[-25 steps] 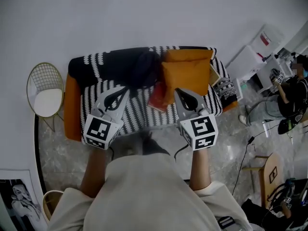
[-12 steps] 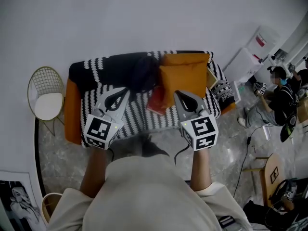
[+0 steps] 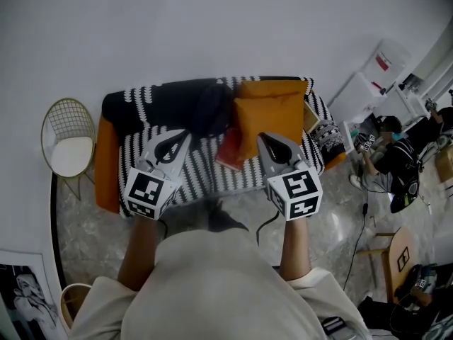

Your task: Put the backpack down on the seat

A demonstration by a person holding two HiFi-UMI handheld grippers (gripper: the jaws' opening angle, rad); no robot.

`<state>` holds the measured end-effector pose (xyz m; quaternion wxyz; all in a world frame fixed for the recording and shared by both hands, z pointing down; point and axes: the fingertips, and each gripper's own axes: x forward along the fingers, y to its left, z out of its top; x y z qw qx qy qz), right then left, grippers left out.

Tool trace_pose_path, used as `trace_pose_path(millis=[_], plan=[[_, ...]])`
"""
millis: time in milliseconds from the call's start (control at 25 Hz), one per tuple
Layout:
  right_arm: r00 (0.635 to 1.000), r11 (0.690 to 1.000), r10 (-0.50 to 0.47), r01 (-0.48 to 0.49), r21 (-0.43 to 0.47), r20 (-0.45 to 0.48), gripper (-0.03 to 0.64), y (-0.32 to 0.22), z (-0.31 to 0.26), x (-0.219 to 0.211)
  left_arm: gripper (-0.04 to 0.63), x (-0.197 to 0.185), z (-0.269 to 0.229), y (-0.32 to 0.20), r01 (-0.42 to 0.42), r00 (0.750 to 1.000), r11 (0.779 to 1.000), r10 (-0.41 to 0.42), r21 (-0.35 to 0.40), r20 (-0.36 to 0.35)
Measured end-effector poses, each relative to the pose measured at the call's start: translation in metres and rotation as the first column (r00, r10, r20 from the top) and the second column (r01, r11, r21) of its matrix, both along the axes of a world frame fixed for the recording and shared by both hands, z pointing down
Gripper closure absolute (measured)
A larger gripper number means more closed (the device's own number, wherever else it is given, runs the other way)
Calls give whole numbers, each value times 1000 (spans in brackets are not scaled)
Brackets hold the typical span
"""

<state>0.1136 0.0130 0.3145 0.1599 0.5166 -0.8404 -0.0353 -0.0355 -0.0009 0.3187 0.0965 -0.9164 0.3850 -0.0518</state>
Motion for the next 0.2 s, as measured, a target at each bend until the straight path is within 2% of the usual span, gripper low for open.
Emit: trace_pose_path(millis=[200], plan=[[1000,1000,0,0,-6,-1,609,-3,3,1,592,1,3,-3,1,1000,1000,-1,-4,3]])
